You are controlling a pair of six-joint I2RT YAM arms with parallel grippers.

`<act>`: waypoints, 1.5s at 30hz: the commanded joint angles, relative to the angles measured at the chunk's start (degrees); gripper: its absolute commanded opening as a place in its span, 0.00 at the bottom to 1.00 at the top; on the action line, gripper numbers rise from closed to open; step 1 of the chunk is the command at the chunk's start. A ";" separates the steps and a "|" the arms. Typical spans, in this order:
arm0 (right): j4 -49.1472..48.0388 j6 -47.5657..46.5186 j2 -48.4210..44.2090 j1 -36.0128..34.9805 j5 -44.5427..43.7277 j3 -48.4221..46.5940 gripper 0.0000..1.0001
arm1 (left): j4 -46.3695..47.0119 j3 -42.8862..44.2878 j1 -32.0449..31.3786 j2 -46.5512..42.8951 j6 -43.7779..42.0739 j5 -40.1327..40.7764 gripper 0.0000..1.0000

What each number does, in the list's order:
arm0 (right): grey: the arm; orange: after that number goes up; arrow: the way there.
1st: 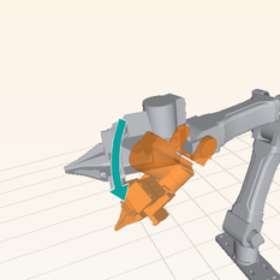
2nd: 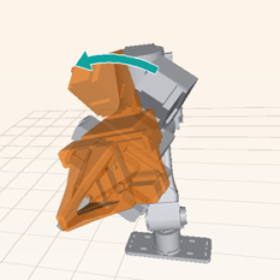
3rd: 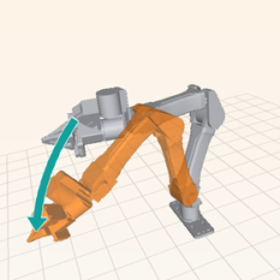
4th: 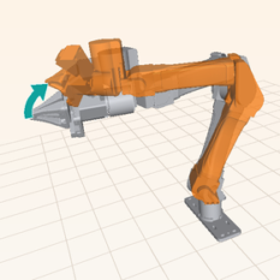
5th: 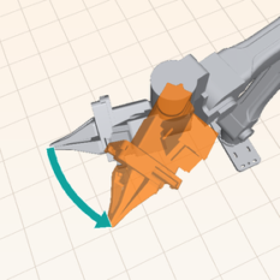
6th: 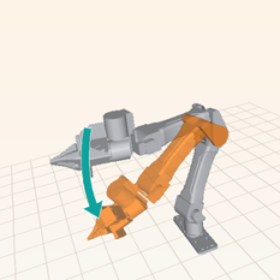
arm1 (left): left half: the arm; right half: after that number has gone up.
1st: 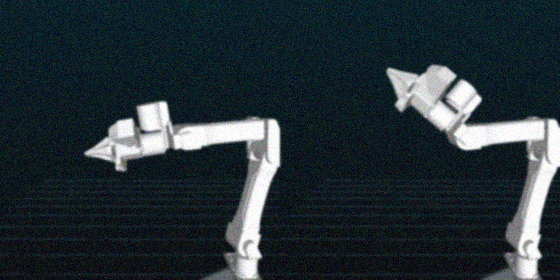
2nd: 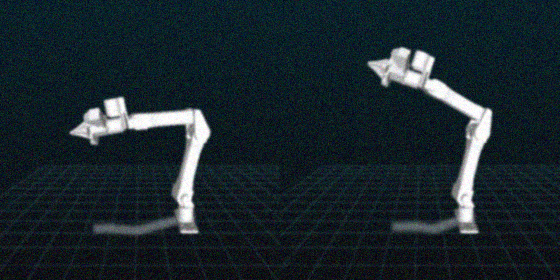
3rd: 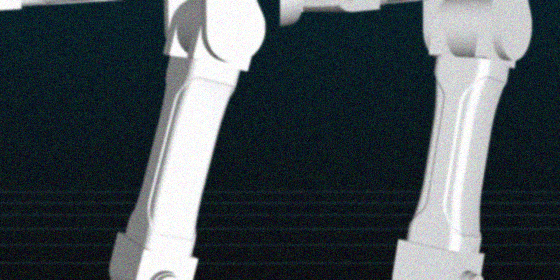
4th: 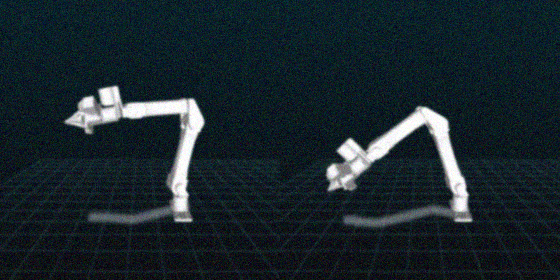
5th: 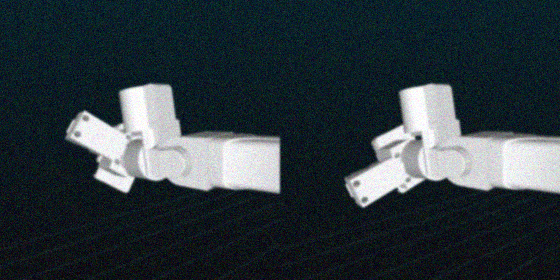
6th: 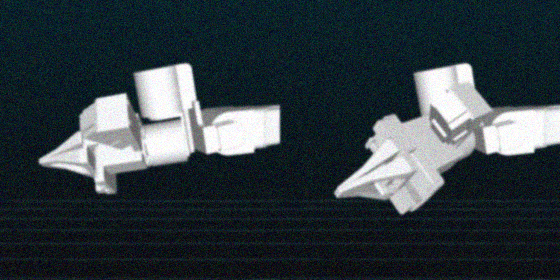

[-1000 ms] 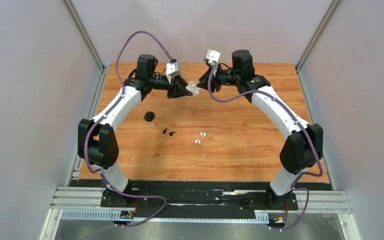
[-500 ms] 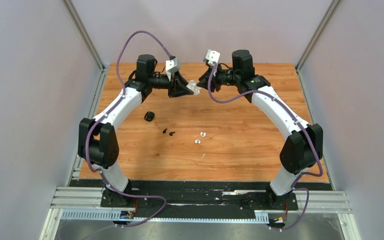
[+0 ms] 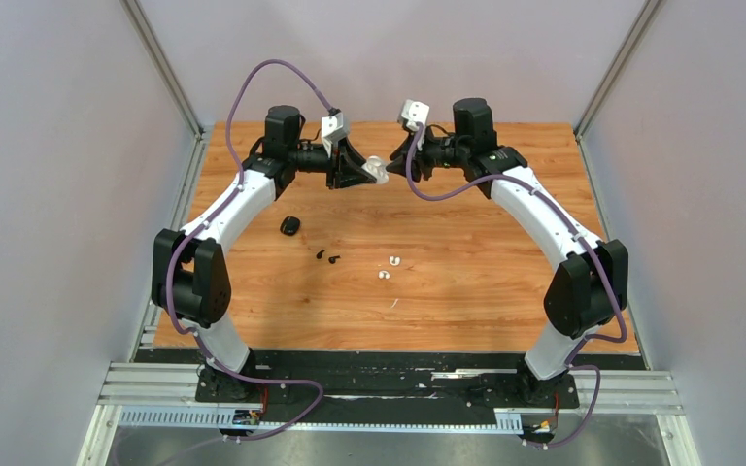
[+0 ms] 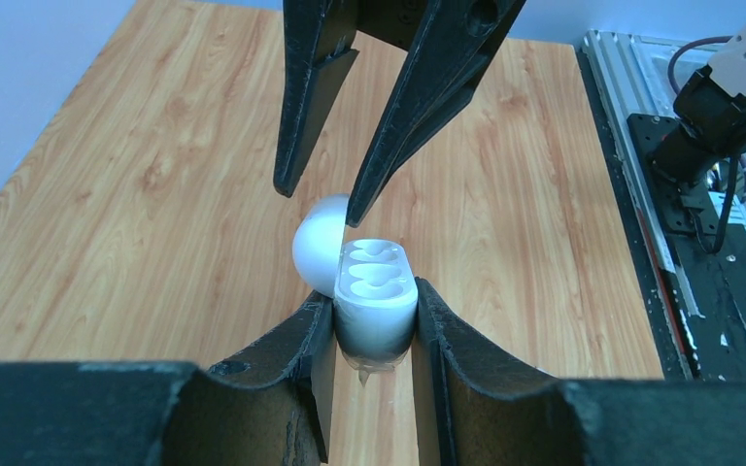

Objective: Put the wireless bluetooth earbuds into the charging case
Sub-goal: Pass from the left arm to the right, then pass from the right arm to the left

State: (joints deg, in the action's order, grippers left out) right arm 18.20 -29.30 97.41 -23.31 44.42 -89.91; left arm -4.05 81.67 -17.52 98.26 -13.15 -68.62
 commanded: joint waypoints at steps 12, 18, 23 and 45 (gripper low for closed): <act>2.27 -1.40 2.13 -0.16 6.29 -0.80 0.28 | 11.72 -2.89 0.11 -1.08 7.19 -0.88 0.00; 2.53 -1.34 2.18 -0.27 5.73 -1.03 0.18 | 13.04 -3.54 0.05 -1.03 8.32 -0.71 0.00; 2.53 -3.13 1.34 -0.29 3.32 -2.18 0.00 | 6.92 -2.69 -0.04 -0.68 5.00 1.58 0.33; 20.79 -29.90 2.25 -4.40 -8.73 -6.86 0.00 | -50.66 38.49 0.78 16.89 8.53 6.41 0.63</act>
State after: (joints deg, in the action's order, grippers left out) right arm 37.82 -53.78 99.44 -26.33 36.93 -93.10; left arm -38.26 111.46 -17.10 106.85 -7.84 -60.88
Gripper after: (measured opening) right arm 0.040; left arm 0.648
